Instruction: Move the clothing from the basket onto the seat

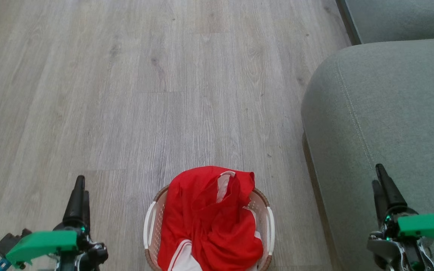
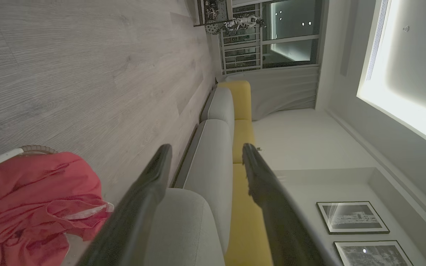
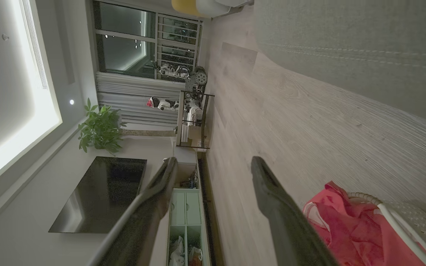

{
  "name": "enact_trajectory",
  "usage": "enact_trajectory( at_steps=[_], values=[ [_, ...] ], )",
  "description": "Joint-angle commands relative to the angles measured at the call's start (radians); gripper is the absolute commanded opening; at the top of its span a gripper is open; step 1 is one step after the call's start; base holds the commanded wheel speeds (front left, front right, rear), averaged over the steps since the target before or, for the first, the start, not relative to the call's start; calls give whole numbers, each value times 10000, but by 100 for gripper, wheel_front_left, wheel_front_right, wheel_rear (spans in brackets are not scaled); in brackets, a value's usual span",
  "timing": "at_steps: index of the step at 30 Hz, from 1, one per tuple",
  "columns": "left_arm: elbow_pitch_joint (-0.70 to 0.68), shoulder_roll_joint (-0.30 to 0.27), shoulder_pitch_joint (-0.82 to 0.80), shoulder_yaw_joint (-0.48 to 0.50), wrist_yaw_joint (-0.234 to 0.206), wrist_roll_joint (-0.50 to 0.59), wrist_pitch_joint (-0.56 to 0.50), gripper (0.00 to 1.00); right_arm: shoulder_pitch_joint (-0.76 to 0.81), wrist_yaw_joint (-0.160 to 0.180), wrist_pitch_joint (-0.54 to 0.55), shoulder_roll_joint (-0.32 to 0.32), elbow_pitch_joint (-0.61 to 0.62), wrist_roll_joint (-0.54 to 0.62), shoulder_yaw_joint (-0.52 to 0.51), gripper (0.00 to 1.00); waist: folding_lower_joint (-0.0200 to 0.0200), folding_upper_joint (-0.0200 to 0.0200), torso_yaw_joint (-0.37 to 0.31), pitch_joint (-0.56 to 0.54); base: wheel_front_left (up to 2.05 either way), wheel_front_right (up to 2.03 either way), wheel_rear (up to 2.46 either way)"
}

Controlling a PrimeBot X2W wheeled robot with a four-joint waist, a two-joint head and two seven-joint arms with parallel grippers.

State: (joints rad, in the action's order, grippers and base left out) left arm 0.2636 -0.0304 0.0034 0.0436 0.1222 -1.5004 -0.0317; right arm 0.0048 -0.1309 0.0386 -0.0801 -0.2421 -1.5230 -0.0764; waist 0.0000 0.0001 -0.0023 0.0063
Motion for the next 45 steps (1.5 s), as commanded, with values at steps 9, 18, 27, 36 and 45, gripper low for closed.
enact_trajectory(
  at_steps=[9, 18, 27, 36, 45],
  values=[
    [-805, -109, -588, -232, -252, 1454, 333, 100, -398, 0, -368, -458, 852, 1094, 254, 100, 0, -1, -23, 11, 0, 0, 0],
    [-1100, -118, -624, -638, -569, 3178, 596, 100, -413, 1, -636, -746, 1108, 2435, 528, 100, 0, -1, -44, 23, 0, 0, 0],
    [-1335, -128, -651, -1031, -918, 5030, 888, 100, -411, 1, -931, -1081, 1409, 3934, 864, 100, 0, -1, -61, 27, 0, 0, 0],
    [-1413, -136, -681, -1266, -1149, 6225, 1122, 100, -385, 1, -1168, -1289, 1353, 5049, 1051, 100, 0, -1, -63, 21, 0, 0, 0],
    [-1534, -145, -716, -1492, -1391, 7357, 1386, 100, -416, 1, -1435, -1458, 1420, 5972, 1243, 100, 0, -1, -43, 28, 0, 0, 0]
  ],
)
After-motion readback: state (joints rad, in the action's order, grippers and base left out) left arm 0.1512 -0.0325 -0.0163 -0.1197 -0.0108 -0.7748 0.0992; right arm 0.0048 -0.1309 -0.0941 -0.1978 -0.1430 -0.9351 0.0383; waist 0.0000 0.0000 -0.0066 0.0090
